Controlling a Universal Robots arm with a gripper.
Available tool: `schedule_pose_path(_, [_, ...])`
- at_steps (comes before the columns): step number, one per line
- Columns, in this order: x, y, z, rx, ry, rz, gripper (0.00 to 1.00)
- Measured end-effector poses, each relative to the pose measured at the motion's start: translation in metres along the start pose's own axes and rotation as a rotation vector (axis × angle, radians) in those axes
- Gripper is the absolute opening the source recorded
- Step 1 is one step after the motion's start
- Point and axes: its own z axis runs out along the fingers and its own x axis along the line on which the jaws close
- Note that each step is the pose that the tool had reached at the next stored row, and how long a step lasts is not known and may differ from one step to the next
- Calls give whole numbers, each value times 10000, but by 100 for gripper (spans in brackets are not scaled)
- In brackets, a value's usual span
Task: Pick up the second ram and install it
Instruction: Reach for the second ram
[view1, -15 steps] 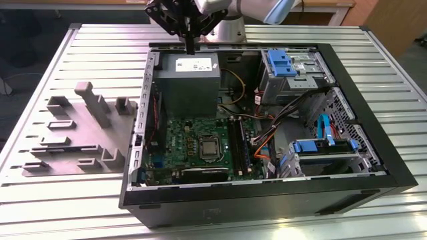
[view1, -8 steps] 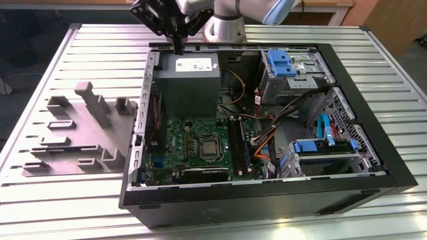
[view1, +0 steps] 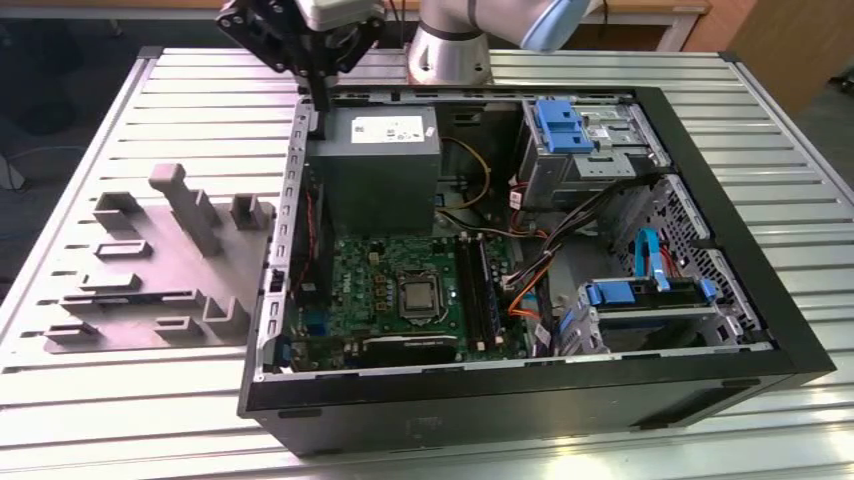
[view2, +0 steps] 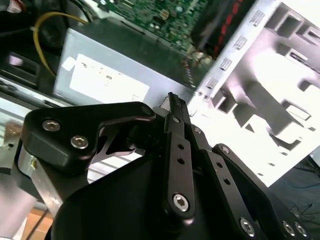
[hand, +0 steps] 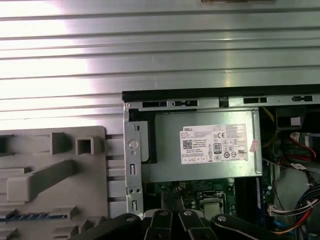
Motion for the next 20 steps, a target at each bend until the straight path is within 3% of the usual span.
schedule_pose_path(7, [226,-31,16,0,0,-1,11])
schedule_pose_path(20, [476,-197,71,0,-1,-1,11])
